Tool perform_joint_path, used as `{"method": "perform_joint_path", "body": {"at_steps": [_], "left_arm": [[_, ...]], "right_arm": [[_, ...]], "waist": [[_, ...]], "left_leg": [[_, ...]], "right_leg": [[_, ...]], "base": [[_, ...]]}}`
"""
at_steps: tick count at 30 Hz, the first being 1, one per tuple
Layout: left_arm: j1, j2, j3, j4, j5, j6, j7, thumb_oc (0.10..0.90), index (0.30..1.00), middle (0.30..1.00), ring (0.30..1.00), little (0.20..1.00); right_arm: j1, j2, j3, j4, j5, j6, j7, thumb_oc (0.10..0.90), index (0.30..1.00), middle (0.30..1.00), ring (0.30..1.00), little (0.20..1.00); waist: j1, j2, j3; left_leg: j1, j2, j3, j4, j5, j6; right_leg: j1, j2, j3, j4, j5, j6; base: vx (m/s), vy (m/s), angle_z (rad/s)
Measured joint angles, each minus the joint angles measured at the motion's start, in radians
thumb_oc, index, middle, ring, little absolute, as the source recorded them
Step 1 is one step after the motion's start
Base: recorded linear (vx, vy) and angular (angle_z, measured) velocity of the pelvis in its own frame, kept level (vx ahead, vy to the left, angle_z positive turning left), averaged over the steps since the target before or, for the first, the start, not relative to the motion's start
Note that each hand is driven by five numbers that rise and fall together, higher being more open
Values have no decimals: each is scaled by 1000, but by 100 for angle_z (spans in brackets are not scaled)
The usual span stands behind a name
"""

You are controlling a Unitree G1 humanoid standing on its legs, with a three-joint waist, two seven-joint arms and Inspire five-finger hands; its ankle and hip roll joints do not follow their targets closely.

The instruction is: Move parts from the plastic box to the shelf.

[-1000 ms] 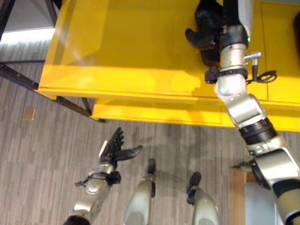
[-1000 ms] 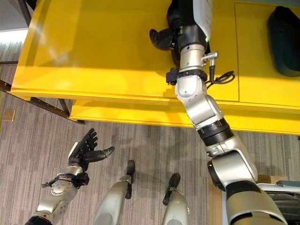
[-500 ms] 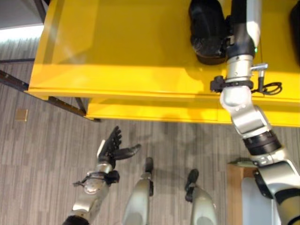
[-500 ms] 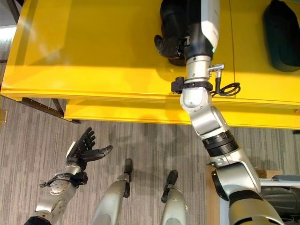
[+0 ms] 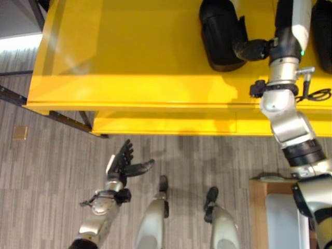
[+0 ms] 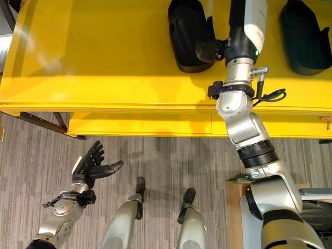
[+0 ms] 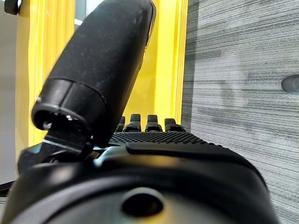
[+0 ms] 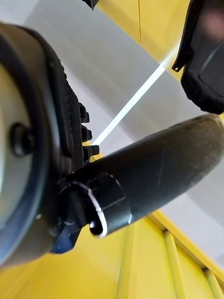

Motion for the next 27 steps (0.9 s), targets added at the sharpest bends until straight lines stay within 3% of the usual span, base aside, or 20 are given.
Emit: {"method": "perform_joint_path", "body": {"at_steps": [12, 27], "left_arm": [[-2, 1, 0, 0, -7, -1, -6, 900, 1000, 1000, 1000, 1000], [-2, 21, -1, 8, -11, -2, -24, 900, 1000, 1000, 1000, 1000]], "right_arm": [[-168, 21, 87, 387, 123, 11, 17, 900, 1000, 1000, 1000, 1000], [-244, 68, 122, 588, 320, -23, 75, 900, 1000, 1000, 1000, 1000]], "waist": [[10, 0, 0], [42, 2, -1]], "left_leg": [[2, 0, -1, 0, 1, -2], [2, -1, -5, -4, 6, -4]], "right_leg": [[0, 0, 0, 2, 0, 0], [1, -2, -4, 3, 0, 0]], "base": [[0, 0, 0], [0, 0, 0]]}}
